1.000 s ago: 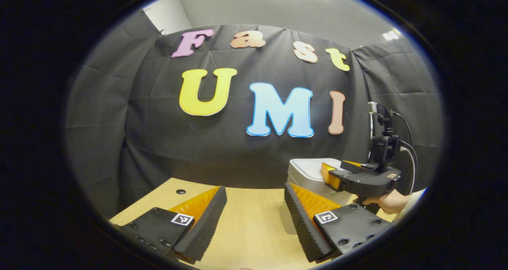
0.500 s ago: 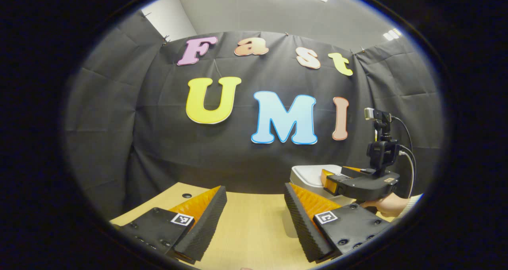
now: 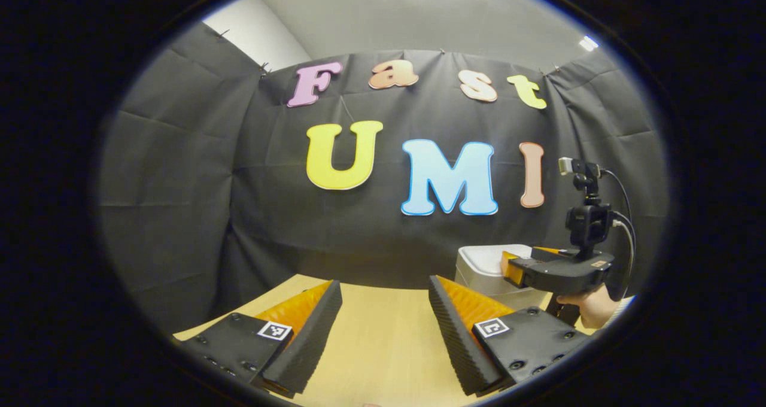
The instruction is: Press the lid of the desktop garbage bin to open it, pick up the crumpled paper on the desktop and throw it into the bin, then pick up the pop can on the desktop and drop it into the bin, and finally close the garbage bin lid.
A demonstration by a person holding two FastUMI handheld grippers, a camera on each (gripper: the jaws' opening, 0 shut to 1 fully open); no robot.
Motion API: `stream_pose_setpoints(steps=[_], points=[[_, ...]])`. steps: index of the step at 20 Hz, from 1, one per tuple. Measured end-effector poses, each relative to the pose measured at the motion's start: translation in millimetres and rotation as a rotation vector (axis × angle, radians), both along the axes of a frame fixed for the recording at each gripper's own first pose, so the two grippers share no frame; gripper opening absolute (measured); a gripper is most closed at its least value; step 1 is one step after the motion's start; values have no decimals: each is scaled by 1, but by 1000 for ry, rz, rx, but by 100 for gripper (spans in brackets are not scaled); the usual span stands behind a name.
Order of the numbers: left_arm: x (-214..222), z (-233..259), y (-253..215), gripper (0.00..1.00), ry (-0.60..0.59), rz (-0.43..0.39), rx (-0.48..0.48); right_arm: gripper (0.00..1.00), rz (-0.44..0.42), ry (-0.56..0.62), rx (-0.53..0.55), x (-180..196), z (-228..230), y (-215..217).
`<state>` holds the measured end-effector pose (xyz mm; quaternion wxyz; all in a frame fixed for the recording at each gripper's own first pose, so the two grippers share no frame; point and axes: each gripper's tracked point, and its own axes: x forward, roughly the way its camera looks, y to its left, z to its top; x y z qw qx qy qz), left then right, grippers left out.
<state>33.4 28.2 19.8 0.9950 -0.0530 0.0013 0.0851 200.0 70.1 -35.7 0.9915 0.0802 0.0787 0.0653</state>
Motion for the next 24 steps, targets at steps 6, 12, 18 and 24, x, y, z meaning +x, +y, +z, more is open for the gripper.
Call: stream_pose_setpoints(steps=[6,12,18,24], points=[[-4,2,9,96,-8,-2,19,96,-2,74,-22,-37,1,-9],[13,-2,-2,95,-16,-81,0,96,-39,84,-62,-82,9,-31],[27,-3,-10,96,-24,-163,-19,96,-78,73,-38,-122,28,-36],[28,-8,-9,95,-12,-224,4,96,-113,46,-29,-153,41,-29]])
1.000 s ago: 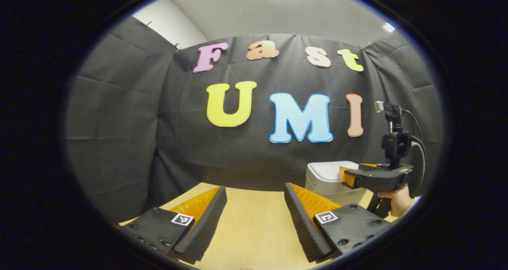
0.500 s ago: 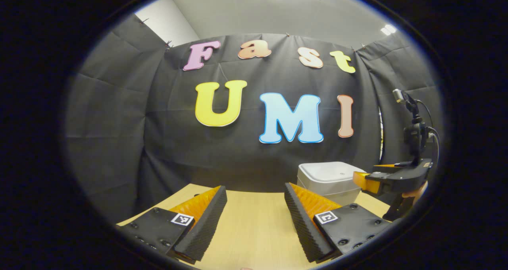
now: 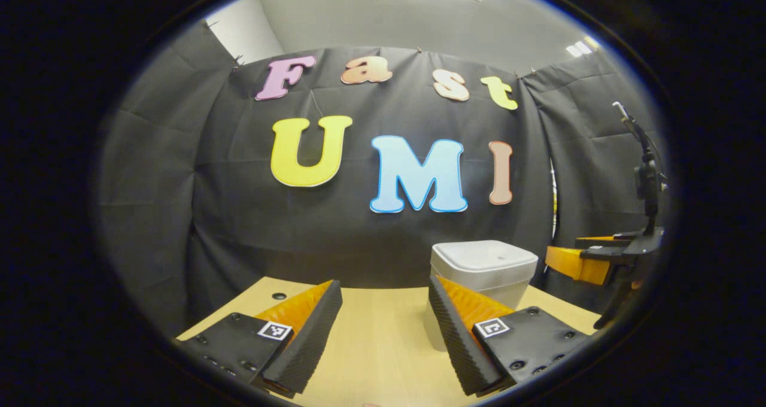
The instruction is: Press the lid of the desktop garbage bin to open it, pick up the crumpled paper on the desktop and throw it into the bin, then pick up the pop can on the desktop and drop it into the bin, and finally close the garbage bin lid.
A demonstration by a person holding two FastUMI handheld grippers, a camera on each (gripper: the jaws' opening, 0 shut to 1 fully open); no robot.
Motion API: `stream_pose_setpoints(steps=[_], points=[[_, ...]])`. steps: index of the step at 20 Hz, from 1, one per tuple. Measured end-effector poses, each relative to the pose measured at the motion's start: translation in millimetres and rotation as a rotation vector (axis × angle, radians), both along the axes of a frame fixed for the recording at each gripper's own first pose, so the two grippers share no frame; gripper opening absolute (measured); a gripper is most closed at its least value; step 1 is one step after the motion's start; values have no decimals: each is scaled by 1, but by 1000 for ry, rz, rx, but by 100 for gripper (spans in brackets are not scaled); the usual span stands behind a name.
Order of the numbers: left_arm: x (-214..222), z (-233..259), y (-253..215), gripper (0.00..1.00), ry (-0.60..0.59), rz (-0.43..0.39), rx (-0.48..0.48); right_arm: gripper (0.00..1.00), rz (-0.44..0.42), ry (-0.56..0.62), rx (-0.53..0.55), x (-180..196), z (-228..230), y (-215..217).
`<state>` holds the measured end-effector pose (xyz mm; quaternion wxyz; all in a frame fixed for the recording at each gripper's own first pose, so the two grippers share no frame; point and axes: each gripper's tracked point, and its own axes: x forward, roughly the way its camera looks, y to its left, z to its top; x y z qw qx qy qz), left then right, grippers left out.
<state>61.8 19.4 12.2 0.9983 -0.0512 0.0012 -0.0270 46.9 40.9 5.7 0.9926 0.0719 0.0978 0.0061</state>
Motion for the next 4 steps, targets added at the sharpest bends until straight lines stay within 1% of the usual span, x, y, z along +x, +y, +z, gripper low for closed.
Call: stream_pose_setpoints(steps=[4], points=[[3,0,-1,95,-2,-21,-3,96,-5,7,-11,-9,0,2]])
